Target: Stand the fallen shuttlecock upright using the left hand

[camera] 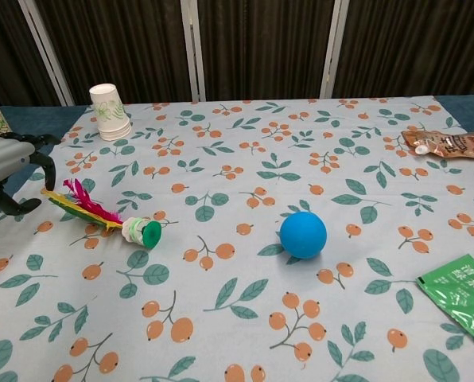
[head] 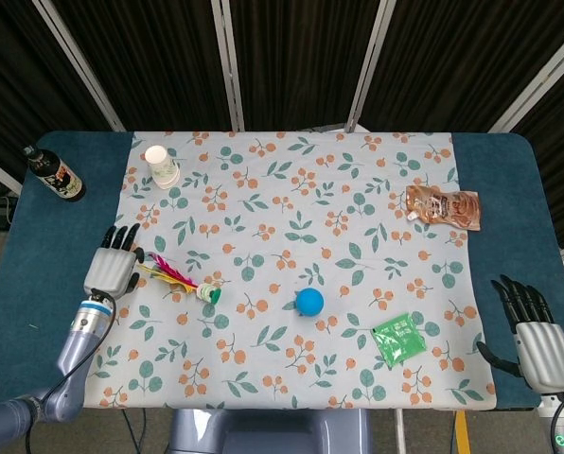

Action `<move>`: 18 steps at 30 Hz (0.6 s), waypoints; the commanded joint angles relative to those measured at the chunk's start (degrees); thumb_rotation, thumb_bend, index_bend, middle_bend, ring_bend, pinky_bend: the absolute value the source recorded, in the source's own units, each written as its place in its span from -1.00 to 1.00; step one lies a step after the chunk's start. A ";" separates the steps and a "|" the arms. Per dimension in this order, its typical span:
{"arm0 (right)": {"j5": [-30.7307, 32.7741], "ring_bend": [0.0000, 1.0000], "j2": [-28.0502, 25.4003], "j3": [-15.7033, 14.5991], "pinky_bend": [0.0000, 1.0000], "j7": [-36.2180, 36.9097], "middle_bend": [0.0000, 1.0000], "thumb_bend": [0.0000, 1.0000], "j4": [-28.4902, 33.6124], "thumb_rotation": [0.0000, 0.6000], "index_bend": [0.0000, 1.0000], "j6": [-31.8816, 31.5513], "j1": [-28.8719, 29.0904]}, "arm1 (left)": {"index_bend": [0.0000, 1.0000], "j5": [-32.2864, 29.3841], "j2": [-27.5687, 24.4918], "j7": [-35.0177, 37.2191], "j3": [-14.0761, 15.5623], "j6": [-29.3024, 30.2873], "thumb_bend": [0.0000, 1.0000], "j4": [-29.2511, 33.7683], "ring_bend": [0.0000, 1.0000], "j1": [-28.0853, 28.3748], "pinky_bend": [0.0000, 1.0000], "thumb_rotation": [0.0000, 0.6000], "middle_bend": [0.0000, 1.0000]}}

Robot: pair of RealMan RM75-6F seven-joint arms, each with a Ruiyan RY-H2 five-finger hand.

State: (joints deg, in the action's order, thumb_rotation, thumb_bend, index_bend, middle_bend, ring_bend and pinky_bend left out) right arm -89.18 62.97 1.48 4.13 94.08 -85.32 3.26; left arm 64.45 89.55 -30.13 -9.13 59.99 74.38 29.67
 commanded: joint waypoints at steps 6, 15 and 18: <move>-0.08 -1.00 0.00 0.00 -1.00 0.07 -1.00 -0.69 -0.02 1.00 -0.93 -0.05 -0.01 | -0.07 -1.05 1.46 -0.62 0.12 -0.38 -0.10 -1.28 -1.00 1.02 -1.00 1.00 -1.00; -0.10 -1.00 0.05 0.04 -1.00 0.09 -1.00 -0.69 -0.10 1.00 -0.93 -0.15 -0.04 | 0.00 -1.07 2.38 -0.70 0.79 -0.04 -0.08 -1.78 -1.00 1.48 -1.00 1.00 -1.00; -0.11 -1.00 0.06 0.02 -1.00 0.07 -1.00 -0.69 -0.08 1.00 -0.93 -0.14 -0.05 | 0.02 -0.92 2.45 -0.48 0.97 0.24 -0.08 -1.69 -1.00 1.48 -1.00 1.00 -1.00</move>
State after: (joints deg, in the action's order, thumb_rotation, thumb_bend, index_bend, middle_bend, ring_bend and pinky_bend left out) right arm -89.29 63.03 1.50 4.20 94.00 -85.46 3.21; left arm 63.51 92.00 -30.64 -8.18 60.20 72.68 31.15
